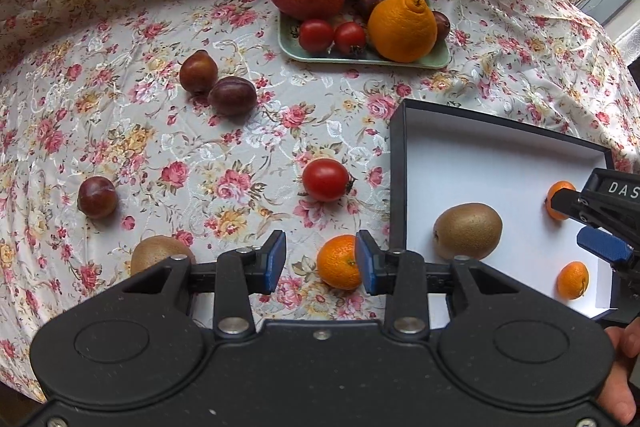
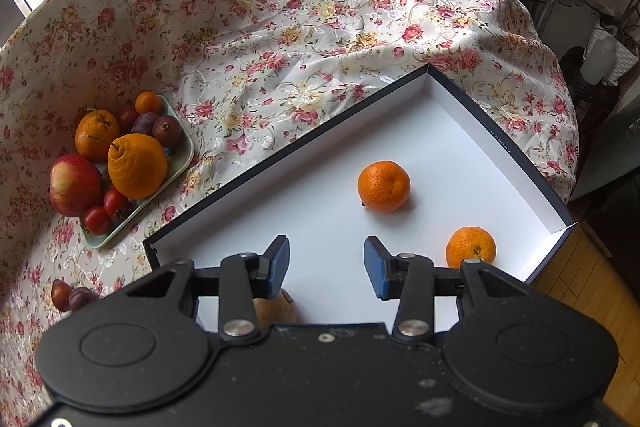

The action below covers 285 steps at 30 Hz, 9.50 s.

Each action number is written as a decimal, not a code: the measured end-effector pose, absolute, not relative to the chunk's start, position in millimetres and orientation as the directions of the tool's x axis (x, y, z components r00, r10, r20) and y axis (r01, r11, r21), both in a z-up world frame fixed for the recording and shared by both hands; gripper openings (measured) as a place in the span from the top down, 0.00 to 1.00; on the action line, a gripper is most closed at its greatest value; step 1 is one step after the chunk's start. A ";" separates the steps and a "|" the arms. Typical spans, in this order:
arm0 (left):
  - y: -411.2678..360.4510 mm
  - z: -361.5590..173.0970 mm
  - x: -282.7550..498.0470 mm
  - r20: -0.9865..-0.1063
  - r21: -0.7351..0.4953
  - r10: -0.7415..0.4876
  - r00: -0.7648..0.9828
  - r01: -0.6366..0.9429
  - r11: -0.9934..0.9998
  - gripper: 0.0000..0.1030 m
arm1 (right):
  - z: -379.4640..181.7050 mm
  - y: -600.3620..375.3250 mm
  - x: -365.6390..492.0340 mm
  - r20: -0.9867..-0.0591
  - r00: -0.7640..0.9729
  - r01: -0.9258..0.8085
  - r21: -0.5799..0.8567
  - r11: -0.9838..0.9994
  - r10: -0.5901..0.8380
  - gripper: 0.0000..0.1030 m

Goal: Organize fruits
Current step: 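Lift both open tools away from the box, then close the left tool on a dark red plum while the right tool grasps a red tomato, then carry the plum with the left tool over the box while the right carries the tomato, then lower the plum into the box and open the left tool while the right releases the tomato, then move the left tool to a brown kiwi while the right tool approaches a tangerine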

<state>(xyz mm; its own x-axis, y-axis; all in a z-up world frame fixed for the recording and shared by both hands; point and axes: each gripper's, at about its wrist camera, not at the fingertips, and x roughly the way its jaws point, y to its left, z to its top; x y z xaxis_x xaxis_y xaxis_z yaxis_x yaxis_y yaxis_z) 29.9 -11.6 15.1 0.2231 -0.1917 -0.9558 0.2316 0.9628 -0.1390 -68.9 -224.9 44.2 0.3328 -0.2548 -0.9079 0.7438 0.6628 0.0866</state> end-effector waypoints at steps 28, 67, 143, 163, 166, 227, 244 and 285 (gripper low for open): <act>125.8 0.6 97.3 -0.963 -0.075 -0.071 0.258 -0.004 0.997 0.50 | 6.6 -97.7 16.6 -0.956 0.289 0.549 0.213 0.808 0.056 0.57; 135.6 -62.1 124.1 -0.994 -0.053 -0.051 0.098 -0.017 0.998 0.47 | -52.0 -66.3 58.1 -0.994 0.110 0.534 0.082 0.841 0.028 0.55; 103.1 -1.0 66.0 -0.972 -0.106 -0.098 0.212 -0.026 0.994 0.54 | 10.9 -85.8 -14.6 -0.932 0.354 0.491 0.250 0.834 0.070 0.62; 50.2 8.0 39.6 -0.962 -0.087 -0.109 0.250 0.098 0.991 0.54 | 26.6 -149.4 -53.9 -0.923 0.384 0.624 0.248 0.741 -0.014 0.62; 37.5 11.8 39.9 -0.958 -0.086 -0.116 0.263 0.123 0.989 0.54 | 26.9 -167.6 -59.3 -0.924 0.381 0.662 0.249 0.707 -0.032 0.62; -175.5 1.7 -39.7 -0.925 -0.187 -0.329 0.191 0.526 0.830 0.53 | 32.0 -333.3 -153.5 -0.901 0.315 0.895 0.177 0.410 -0.300 0.62; -166.7 7.4 -33.7 -0.922 -0.171 -0.313 0.227 0.488 0.856 0.53 | 26.0 -329.1 -145.4 -0.933 0.211 0.894 0.064 0.444 -0.291 0.62; -19.2 25.8 22.3 -0.934 -0.081 -0.155 0.321 0.233 0.969 0.53 | 55.1 -185.8 -61.9 -0.966 0.229 0.511 0.016 0.860 -0.118 0.64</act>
<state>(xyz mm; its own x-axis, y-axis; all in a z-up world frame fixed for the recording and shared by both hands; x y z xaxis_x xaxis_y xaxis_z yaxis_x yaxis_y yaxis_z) 22.3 -19.2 25.8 0.3213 -0.1551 -0.9342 0.2334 0.9690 -0.0806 -61.9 -185.8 55.1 0.2294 -0.1179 -0.9662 0.5107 0.8596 0.0164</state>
